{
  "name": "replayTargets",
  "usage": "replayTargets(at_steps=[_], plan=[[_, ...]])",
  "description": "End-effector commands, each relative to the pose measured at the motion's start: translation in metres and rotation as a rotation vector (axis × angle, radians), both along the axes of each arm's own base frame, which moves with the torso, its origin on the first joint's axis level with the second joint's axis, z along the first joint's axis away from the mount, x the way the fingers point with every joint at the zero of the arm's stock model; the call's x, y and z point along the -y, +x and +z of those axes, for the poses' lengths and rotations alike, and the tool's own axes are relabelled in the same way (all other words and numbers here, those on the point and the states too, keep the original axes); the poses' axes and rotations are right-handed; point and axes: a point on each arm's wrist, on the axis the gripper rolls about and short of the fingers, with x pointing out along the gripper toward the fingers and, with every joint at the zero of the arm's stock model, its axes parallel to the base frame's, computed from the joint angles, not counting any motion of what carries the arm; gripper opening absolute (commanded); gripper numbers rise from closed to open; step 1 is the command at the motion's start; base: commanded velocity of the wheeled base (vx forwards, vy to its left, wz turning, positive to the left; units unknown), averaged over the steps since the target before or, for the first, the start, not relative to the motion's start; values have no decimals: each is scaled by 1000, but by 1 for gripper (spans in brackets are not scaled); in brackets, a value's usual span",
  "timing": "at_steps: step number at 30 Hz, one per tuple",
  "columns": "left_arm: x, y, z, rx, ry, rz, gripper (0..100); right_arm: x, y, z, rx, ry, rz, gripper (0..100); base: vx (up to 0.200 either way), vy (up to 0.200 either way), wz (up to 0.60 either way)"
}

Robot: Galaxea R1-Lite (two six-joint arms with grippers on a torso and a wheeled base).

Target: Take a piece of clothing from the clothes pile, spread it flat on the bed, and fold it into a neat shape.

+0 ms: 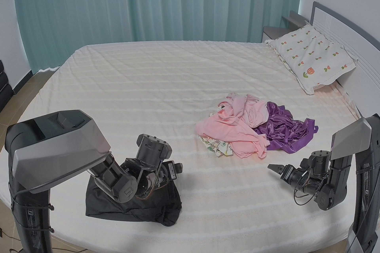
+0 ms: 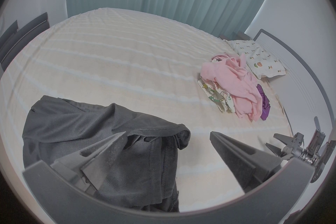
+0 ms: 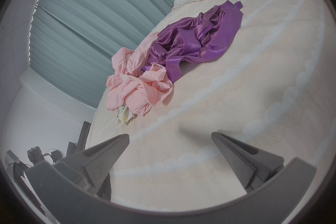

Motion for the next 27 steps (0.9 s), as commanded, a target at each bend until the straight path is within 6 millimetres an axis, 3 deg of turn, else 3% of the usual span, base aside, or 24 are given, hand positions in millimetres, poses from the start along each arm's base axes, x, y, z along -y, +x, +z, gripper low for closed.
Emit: replayTargets(at_steps=[1, 4, 7, 11, 18, 23, 27], plan=[[-5, -2, 13, 23, -25, 23, 100, 0, 0, 1, 11, 3, 0, 100, 0, 0, 0], [-25, -8, 38, 54, -63, 85, 100, 0, 0, 1, 10, 5, 0, 100, 0, 0, 0], [-48, -15, 47, 58, -64, 133, 100, -1, 0, 1, 9, 5, 3, 100, 0, 0, 0], [-69, -25, 38, 21, -52, 199, 100, -4, -2, 1, 4, 4, 13, 100, 0, 0, 0], [-89, -35, 19, -14, -135, 299, 100, -5, -2, 0, 0, 2, 13, 100, 0, 0, 0], [-91, -36, 6, 10, -194, 333, 100, -8, -3, -1, -1, 0, 23, 100, 0, 0, 0], [-91, -37, -2, -2, -189, 338, 100, -9, -4, 0, -3, 0, 28, 100, -200, 50, 0]])
